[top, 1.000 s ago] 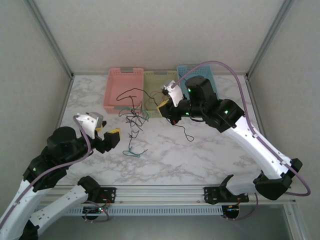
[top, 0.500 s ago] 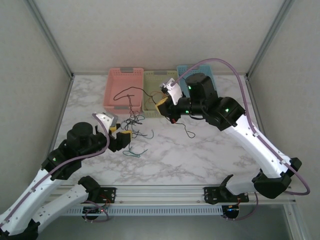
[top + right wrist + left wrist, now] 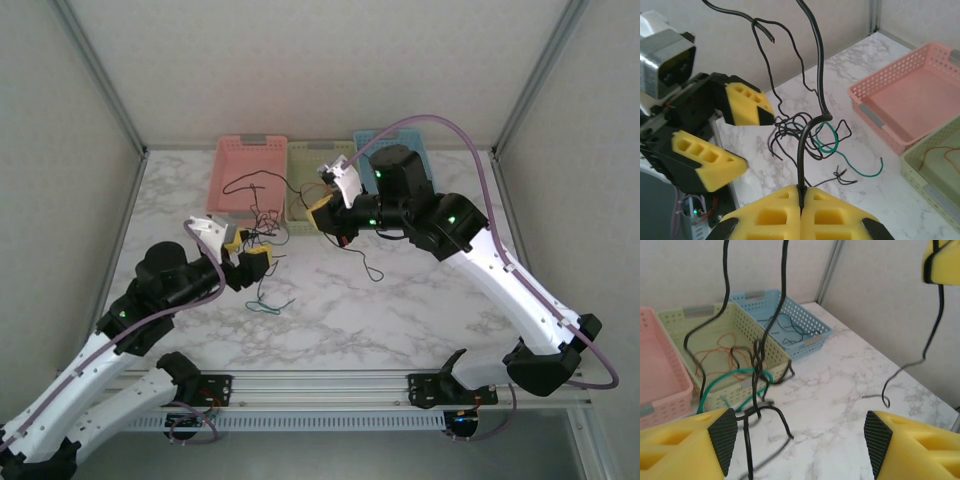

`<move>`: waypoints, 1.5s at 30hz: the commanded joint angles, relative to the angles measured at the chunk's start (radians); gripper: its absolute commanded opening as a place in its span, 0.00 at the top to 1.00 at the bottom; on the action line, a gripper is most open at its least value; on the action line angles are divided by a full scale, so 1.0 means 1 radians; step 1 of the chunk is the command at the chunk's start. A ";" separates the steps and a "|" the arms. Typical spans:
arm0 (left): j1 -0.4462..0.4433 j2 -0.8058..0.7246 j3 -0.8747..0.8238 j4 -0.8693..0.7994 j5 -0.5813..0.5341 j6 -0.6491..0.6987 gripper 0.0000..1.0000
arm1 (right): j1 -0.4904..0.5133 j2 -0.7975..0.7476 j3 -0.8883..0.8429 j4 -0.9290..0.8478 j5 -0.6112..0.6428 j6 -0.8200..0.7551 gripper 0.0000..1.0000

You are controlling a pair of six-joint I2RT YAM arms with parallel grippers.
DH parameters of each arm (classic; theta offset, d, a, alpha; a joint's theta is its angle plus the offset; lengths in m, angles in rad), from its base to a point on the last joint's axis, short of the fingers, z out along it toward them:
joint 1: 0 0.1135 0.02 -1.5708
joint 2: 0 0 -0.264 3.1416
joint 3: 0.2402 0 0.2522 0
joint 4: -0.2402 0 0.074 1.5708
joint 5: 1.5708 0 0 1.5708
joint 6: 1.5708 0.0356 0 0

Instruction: Untangle the cables

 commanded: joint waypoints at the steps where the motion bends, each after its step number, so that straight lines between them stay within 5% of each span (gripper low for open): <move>1: -0.003 0.023 -0.025 0.184 -0.043 -0.003 0.31 | 0.008 0.000 -0.013 0.059 -0.053 0.051 1.00; 11: -0.003 0.096 -0.097 0.441 -0.099 0.051 0.45 | 0.008 -0.005 -0.031 0.088 -0.098 0.108 1.00; 22: -0.003 0.071 -0.135 0.438 -0.118 0.049 0.99 | 0.008 -0.019 -0.033 0.092 -0.063 0.110 1.00; 39: -0.005 -0.167 -0.150 0.080 -0.155 -0.063 1.00 | -0.077 0.017 0.043 0.052 0.559 0.100 1.00; 45: -0.005 -0.275 -0.111 -0.059 -0.204 -0.062 1.00 | -0.224 0.005 -0.068 0.079 0.560 0.181 1.00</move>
